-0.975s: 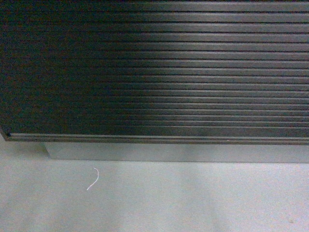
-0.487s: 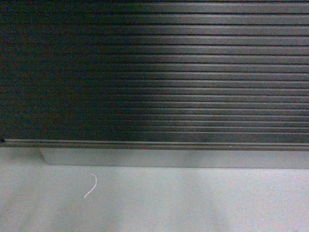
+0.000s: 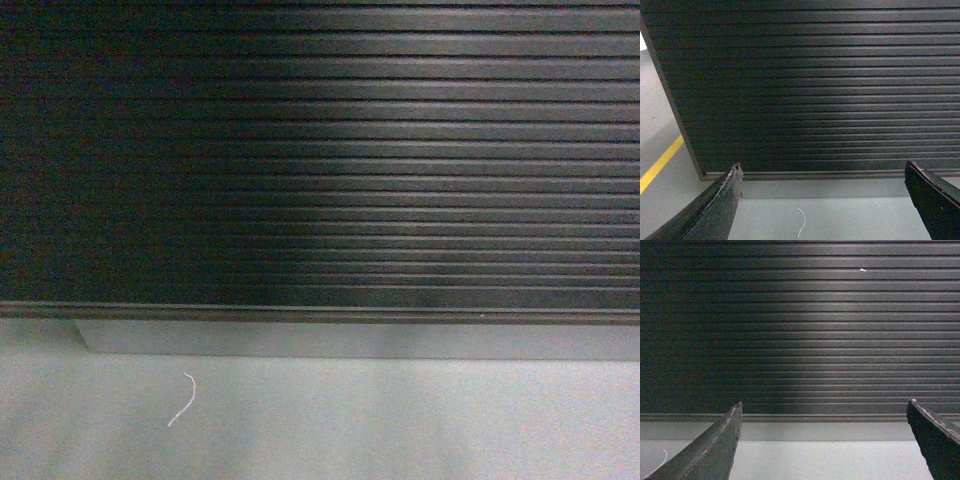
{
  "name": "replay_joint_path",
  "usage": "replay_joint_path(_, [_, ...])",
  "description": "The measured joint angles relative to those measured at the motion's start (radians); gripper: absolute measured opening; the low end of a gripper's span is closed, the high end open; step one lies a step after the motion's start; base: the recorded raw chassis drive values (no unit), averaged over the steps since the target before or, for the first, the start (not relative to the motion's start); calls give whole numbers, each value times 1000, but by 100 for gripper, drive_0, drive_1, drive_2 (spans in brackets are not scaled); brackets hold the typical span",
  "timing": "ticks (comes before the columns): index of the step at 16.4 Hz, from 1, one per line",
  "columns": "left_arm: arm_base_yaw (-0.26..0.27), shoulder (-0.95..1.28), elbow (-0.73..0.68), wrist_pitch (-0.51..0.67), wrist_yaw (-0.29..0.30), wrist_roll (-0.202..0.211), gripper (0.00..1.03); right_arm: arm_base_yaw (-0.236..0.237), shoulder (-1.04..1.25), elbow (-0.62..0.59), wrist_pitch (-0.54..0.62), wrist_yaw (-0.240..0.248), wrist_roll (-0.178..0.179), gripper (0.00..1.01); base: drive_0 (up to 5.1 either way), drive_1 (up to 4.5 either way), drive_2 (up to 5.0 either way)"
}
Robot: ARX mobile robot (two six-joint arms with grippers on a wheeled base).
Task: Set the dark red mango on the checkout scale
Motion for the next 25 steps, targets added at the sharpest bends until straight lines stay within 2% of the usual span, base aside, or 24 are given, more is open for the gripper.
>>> replay_joint_path(25, [0,0,0,0,0,0,98,0,0,0,0,0,0,98,0,128,-128])
